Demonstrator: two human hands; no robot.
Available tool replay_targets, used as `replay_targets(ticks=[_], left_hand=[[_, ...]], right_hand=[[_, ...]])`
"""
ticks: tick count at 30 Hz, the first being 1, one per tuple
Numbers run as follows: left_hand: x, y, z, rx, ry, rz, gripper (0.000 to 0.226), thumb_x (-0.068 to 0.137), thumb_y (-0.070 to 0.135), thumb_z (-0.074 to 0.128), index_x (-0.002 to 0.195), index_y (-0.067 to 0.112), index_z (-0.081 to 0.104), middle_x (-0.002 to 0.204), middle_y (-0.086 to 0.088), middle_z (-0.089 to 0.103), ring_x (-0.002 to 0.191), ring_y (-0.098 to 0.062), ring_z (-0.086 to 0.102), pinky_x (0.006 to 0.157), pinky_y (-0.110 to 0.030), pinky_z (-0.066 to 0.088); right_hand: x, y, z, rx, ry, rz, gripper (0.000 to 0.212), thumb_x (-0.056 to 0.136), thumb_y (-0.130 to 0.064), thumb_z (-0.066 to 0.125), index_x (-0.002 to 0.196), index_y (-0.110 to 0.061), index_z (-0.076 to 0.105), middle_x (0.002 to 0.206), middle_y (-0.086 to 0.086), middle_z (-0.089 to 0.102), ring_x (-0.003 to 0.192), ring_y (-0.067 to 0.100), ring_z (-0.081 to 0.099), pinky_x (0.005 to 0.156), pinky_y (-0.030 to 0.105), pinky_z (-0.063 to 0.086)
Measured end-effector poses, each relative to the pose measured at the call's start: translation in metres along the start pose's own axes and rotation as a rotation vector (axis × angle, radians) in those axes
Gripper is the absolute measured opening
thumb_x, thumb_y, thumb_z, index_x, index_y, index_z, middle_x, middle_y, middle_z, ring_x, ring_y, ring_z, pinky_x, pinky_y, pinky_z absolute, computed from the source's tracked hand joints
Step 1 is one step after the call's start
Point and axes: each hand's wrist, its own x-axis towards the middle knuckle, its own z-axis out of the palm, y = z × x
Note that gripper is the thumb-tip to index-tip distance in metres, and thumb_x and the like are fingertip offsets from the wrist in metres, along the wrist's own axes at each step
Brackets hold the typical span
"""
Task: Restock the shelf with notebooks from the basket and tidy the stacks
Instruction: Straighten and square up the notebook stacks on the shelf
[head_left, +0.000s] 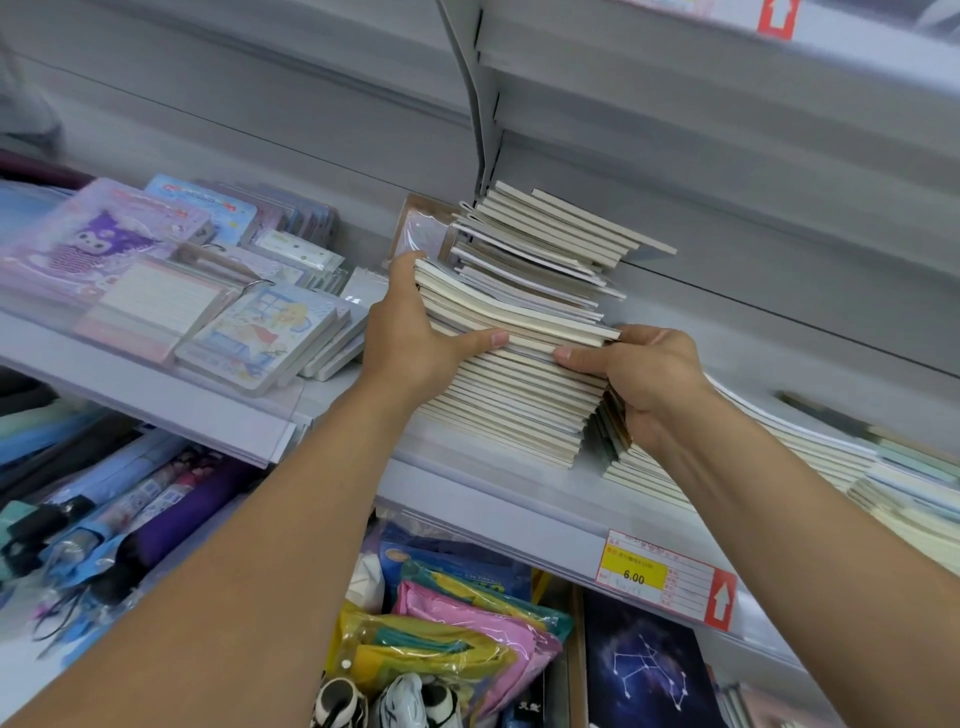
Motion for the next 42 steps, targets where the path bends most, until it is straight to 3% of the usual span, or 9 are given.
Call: replay_targets(ticks=[3,7,13,18,23,27,31,37,42], left_hand=[[0.002,-0.001,0.0,0.025,0.007,-0.015,0.097,0.055,0.039,0.092,0.135,0.026,0.038,0.11,0.008,0.063,0.102,-0.012,0.059,0.087,-0.024,0.048],[0.004,-0.001,-0.001,0.038,0.001,-0.019,0.098,0.053,0.041,0.093,0.133,0.028,0.038,0.11,0.008,0.063,0.102,-0.013,0.06,0.088,-0.028,0.05],[0.003,-0.006,-0.002,0.024,-0.011,0.007,0.098,0.053,0.042,0.093,0.133,0.029,0.038,0.107,0.013,0.064,0.101,-0.01,0.061,0.091,-0.031,0.052],[0.001,-0.004,-0.001,-0.058,-0.049,0.001,0.097,0.059,0.051,0.086,0.138,0.029,0.032,0.117,0.012,0.061,0.11,-0.009,0.058,0.095,-0.029,0.049],[0.002,0.0,0.002,-0.081,-0.029,-0.016,0.069,0.084,0.042,0.071,0.137,0.023,0.032,0.101,0.018,0.06,0.093,0.005,0.056,0.08,-0.017,0.045],[0.002,0.001,0.004,-0.038,-0.013,-0.018,0.067,0.083,0.036,0.073,0.134,0.021,0.033,0.097,0.019,0.056,0.086,0.006,0.055,0.065,-0.003,0.041],[0.004,0.003,0.007,-0.023,0.017,-0.025,0.068,0.08,0.037,0.076,0.132,0.02,0.035,0.098,0.015,0.057,0.095,-0.01,0.057,0.079,-0.02,0.043],[0.005,0.002,0.009,-0.016,0.03,-0.037,0.068,0.079,0.04,0.077,0.131,0.021,0.037,0.113,0.002,0.059,0.102,-0.016,0.057,0.083,-0.027,0.044],[0.006,0.0,0.008,-0.037,0.041,-0.016,0.063,0.079,0.036,0.078,0.127,0.02,0.04,0.104,0.011,0.059,0.093,-0.005,0.058,0.077,-0.018,0.045]], right_hand=[[-0.005,0.001,0.001,0.014,0.033,-0.018,0.046,0.058,0.008,0.089,0.092,-0.008,0.064,0.092,0.013,0.074,0.083,0.03,0.075,0.08,0.045,0.062],[-0.008,0.004,0.007,0.043,0.09,-0.069,0.058,0.064,0.01,0.086,0.114,-0.006,0.062,0.102,0.011,0.07,0.093,0.028,0.072,0.086,0.043,0.06],[-0.019,0.015,0.001,-0.015,0.047,-0.164,0.034,0.072,0.009,0.082,0.096,-0.013,0.071,0.093,0.003,0.077,0.086,0.021,0.075,0.085,0.035,0.061],[-0.026,0.002,0.0,-0.086,0.043,-0.175,0.054,0.064,-0.038,0.092,0.101,-0.005,0.07,0.097,0.01,0.073,0.101,0.034,0.068,0.095,0.046,0.056],[-0.03,0.001,0.002,-0.115,0.032,-0.225,0.065,0.077,-0.033,0.084,0.111,0.012,0.051,0.121,0.024,0.061,0.116,0.037,0.058,0.102,0.052,0.047],[-0.021,0.003,-0.004,-0.126,0.028,-0.193,0.044,0.081,-0.031,0.082,0.097,0.001,0.055,0.095,0.01,0.07,0.099,0.027,0.069,0.095,0.045,0.054],[-0.014,0.006,-0.01,-0.089,0.013,-0.175,0.026,0.085,-0.026,0.078,0.076,-0.011,0.059,0.078,-0.009,0.062,0.077,0.009,0.064,0.071,0.021,0.054],[-0.008,0.009,-0.007,-0.146,-0.023,-0.133,0.077,0.089,-0.042,0.071,0.149,-0.007,0.039,0.135,0.01,0.058,0.12,0.028,0.059,0.109,0.042,0.045],[0.0,0.012,-0.012,-0.138,-0.048,-0.098,0.061,0.092,-0.037,0.068,0.142,-0.009,0.048,0.117,0.0,0.064,0.109,0.021,0.063,0.101,0.032,0.049]])
